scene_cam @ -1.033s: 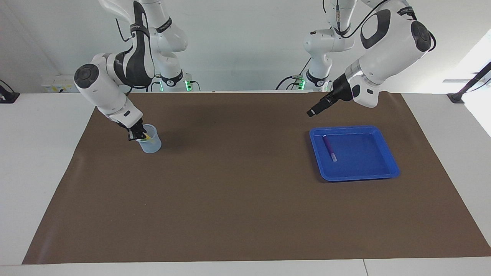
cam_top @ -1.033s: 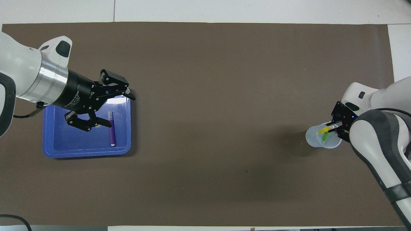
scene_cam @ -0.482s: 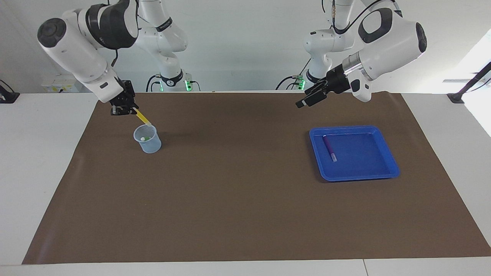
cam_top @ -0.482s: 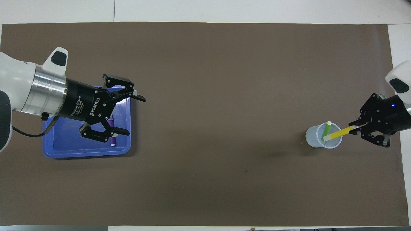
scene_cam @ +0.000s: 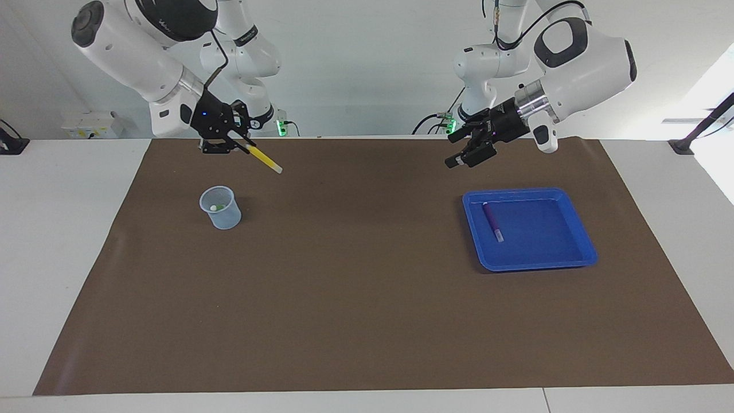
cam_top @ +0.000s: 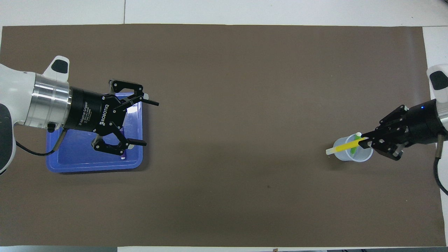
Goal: Right arm passes pens to left for tray arrangement
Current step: 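Carry the yellow highlighter toward the left gripper while the left gripper approaches, then close the left gripper on the highlighter while the right gripper releases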
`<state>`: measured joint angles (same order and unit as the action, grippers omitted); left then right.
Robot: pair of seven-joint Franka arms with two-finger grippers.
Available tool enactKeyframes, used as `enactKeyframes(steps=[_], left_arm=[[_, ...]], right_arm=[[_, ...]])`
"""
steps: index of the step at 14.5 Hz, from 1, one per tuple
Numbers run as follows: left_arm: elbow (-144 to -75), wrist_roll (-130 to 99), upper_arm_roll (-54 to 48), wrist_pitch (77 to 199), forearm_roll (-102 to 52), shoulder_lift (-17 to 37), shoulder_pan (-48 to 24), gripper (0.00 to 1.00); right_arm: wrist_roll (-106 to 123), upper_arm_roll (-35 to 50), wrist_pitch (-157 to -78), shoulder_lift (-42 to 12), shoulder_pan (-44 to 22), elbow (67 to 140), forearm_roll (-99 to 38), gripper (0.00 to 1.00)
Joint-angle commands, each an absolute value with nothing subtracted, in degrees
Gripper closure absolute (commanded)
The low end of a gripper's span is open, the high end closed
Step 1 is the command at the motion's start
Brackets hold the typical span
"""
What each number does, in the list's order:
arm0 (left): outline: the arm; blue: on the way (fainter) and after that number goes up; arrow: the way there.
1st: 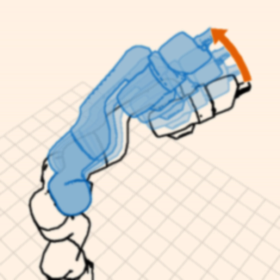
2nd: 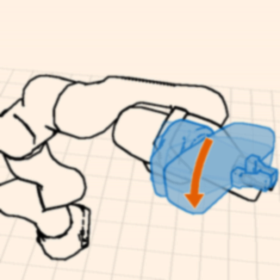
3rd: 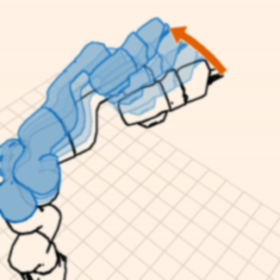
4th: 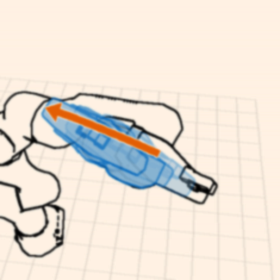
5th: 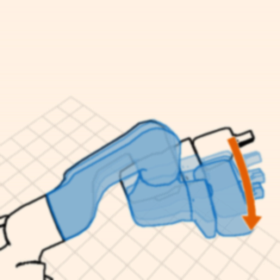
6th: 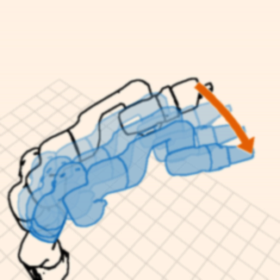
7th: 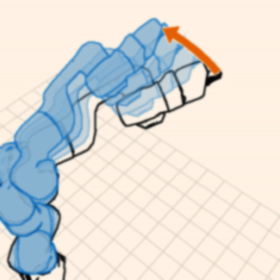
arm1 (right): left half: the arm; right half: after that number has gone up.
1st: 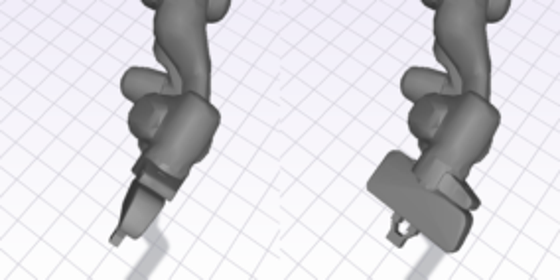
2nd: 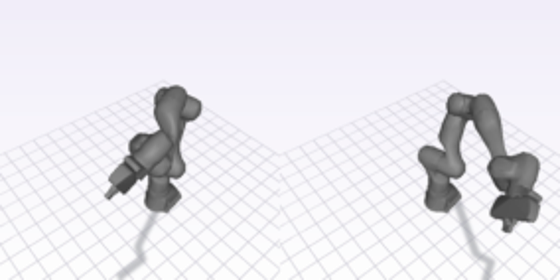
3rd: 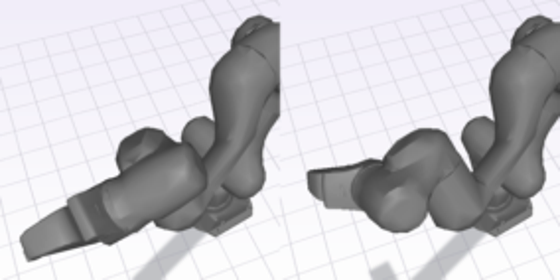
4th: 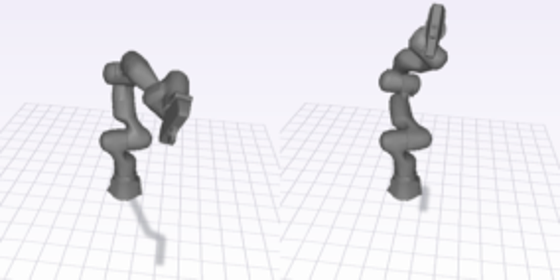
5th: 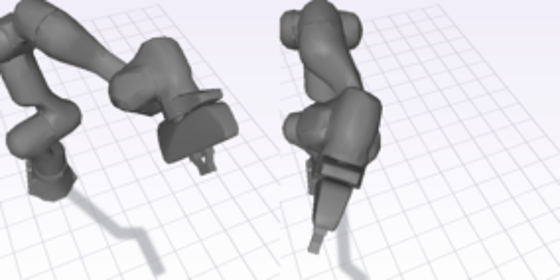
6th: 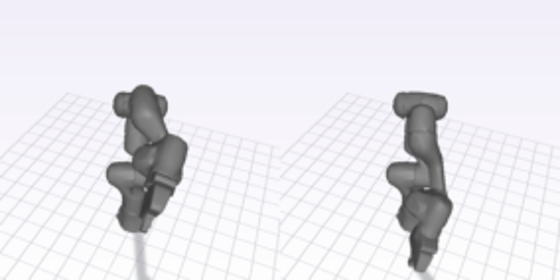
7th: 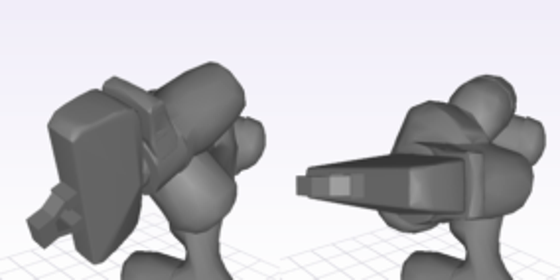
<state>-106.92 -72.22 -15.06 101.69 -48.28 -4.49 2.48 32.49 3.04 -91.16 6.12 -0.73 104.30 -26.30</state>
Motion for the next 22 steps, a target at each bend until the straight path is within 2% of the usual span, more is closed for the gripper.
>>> enactKeyframes(steps=[1, 7, 10, 14, 19, 22], left_arm=[[-108.8, -80.7, -15.2, 105.8, -49.2, -6.2, 0.8, 0.0], [-108.8, -91.9, -15.8, 109.8, -48.3, -6.0, -4.4, 0.0], [-111.4, -95.3, -15.8, 117.1, -48.3, -6.6, -8.1, 0.0], [-118.7, -95.8, -16.0, 130.9, -49.1, -8.1, -14.8, 0.0], [-118.9, -80.5, -16.2, 133.6, -58.8, -4.8, -14.5, 0.0], [-119.1, -76.9, -16.2, 134.7, -62.4, -3.9, -15.0, 0.0]], right_arm=[[13.1, 3.3, -100.0, 6.7, -6.8, 106.8, -29.3, 1.0], [-10.7, 3.3, -125.1, 10.8, -18.2, 118.9, -37.6, 1.0], [-18.4, 3.3, -133.8, 10.8, -22.5, 120.2, -37.6, 1.0], [-20.5, 3.3, -136.9, 10.3, -23.6, 120.1, -37.6, 1.0], [-26.6, 4.0, -139.8, 10.3, -27.5, 120.2, -37.6, 1.0], [-26.0, 4.0, -139.7, 10.4, -27.5, 120.4, -37.5, 1.0]])
